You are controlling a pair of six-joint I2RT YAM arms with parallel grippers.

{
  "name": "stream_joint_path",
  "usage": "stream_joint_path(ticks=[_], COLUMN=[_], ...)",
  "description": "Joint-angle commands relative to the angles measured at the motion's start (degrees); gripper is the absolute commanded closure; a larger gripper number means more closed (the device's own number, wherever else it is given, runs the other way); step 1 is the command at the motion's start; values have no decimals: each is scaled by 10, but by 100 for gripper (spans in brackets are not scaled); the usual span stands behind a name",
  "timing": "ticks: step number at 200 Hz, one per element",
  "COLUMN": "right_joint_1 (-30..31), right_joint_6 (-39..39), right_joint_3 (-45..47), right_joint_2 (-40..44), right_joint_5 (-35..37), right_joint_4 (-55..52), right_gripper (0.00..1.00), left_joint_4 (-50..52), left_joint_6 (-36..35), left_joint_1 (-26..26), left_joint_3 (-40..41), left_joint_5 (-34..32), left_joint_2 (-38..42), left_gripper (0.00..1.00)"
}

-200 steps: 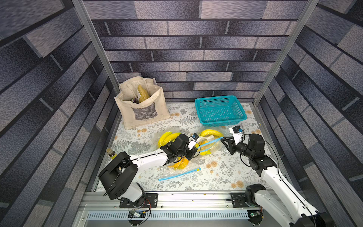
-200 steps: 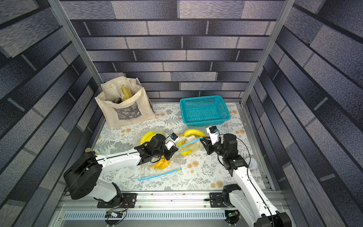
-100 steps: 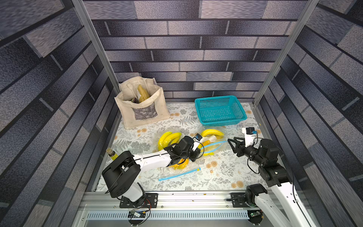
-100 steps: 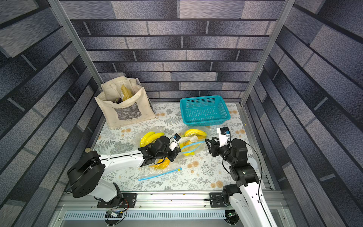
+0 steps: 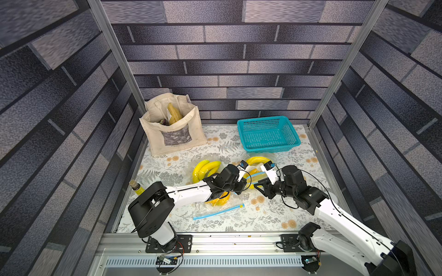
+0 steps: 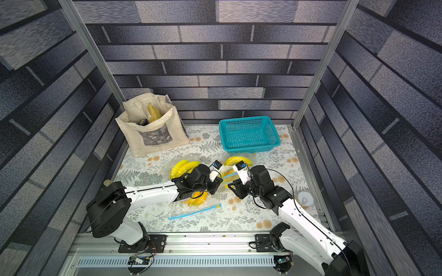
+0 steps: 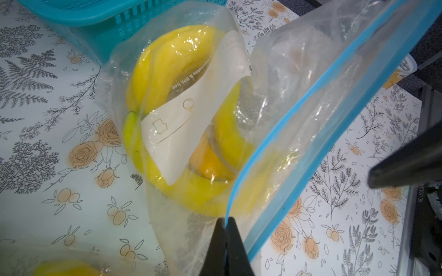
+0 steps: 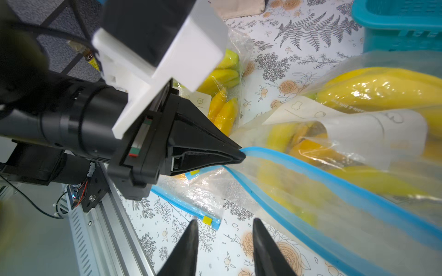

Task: Open the zip-top bag and take out the banana
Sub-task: Open the zipper of the food storage bag at the center of the board.

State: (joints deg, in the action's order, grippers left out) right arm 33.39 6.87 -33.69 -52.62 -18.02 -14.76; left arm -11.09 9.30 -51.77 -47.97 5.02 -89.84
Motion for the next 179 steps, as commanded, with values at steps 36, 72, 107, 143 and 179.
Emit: stream_joint_path(ticks=[36,72,107,143,179], right_joint_1=[4,4,4,4,12], right_joint_6=[-35,-37,-32,-17,-18], right_joint_3=[-11,-25,-22,-47,-97], right_joint_2=[-46,-94,-115,-137,-190], right_joint_5=[76,80,91,104,104], right_joint_4=[56,45,16,-15,-86], right_gripper=[64,70,74,76,76], left_joint_4=[-1,-6,-12,-16,-24], left_joint_6=[5,0,-2,-8,-5], left_joint_1=[-6,-6,-3,-4,-3], left_joint_3=[-7,-1,0,-2,13], left_joint_5=[-13,-26,-40,-49,-60], left_joint_2=[22,37,50,60,88], left_gripper=[100,100,100,100,100])
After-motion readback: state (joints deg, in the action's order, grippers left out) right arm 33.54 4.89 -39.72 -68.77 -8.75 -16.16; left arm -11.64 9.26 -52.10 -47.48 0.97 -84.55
